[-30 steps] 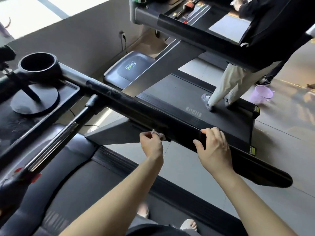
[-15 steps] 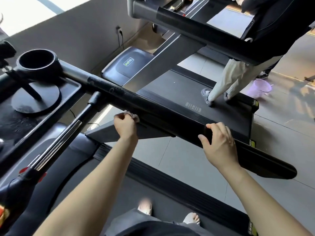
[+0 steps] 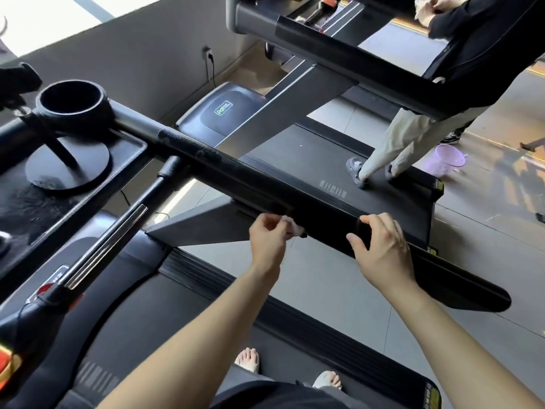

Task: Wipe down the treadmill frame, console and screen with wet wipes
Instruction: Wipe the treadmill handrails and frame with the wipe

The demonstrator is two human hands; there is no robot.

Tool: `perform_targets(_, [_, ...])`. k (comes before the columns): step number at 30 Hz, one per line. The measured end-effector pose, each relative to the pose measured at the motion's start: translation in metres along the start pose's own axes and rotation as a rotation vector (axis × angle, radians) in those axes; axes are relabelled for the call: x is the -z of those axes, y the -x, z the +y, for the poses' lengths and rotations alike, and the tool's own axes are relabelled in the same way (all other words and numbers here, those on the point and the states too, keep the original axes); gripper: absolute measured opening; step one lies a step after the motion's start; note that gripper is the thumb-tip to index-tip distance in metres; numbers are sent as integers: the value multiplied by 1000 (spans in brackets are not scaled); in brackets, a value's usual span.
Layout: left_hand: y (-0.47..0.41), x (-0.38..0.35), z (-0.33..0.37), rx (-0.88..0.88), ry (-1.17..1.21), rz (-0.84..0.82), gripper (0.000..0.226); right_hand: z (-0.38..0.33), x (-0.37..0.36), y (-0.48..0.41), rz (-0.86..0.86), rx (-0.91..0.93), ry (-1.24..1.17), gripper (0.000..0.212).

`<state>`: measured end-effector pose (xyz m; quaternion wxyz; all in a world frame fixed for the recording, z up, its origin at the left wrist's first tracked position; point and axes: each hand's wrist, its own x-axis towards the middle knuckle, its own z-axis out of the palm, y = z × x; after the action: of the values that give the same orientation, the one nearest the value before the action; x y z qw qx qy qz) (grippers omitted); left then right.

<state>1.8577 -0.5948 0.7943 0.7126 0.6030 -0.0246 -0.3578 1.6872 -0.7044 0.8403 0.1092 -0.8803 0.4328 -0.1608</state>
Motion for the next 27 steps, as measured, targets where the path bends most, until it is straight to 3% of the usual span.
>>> perform_targets(3, [-35,32,23,-66,44,101,22,0,0,0,-5,-10,-5,31])
perform_targets(6, [-63,60,41,-109,100,171,18,-1,1,-1,-13,-18,-2,33])
perform_targets(11, [-55,64,31,-103,69,-54,22,-3,0,0,-4,-16,20,32])
perform_targets(19, [3,7,17,-118,-10,-176,22,-5,1,-1,-23,-29,43,32])
perform_targets(27, [-50,52,60,-253,30,159,15,-7,1,0,6,-22,43,29])
